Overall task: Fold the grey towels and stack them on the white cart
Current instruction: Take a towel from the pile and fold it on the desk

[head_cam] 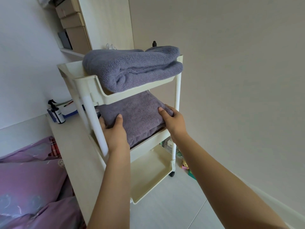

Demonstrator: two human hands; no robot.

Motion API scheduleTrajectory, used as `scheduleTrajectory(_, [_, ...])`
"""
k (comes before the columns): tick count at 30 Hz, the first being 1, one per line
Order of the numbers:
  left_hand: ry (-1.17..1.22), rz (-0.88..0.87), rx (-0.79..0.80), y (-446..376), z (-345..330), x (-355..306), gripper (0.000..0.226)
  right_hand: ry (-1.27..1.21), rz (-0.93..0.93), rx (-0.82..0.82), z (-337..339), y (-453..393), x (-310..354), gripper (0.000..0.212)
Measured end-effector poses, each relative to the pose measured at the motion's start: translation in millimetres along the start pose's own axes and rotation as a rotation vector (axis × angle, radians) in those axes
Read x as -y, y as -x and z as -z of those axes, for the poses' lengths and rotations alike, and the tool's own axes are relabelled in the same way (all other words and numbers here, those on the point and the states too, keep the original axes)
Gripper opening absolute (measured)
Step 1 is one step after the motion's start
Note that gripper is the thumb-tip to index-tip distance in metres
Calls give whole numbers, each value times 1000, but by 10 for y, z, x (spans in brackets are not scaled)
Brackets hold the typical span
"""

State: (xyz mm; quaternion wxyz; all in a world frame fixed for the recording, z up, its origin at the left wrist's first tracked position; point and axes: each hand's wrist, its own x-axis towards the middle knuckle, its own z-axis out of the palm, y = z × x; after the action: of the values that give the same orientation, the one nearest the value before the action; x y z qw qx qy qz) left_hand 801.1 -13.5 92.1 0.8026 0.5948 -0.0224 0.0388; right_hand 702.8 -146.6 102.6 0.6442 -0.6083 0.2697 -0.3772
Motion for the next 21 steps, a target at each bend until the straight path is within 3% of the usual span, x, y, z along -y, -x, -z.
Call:
scheduleTrajectory(4, [-166,-10,-41,-5,45,93,68,297,46,-51,-50,30,60,44])
scheduleTrajectory(8, [-331,-125,-26,70,111,24,80,254,-5,-109,-80,144,80,52])
scheduleTrajectory(13, [-664,-302,108,510,62,-145,76,193,-8,-145,72,420,110,54])
scheduleTrajectory(17, [-696,-452,296,877,64,-212,74,158,7,-218,243,696,141,54])
scheduleTrajectory(21, [-607,-533,460,1176,52,-273,48,150,66,-273,478,1041,181,35])
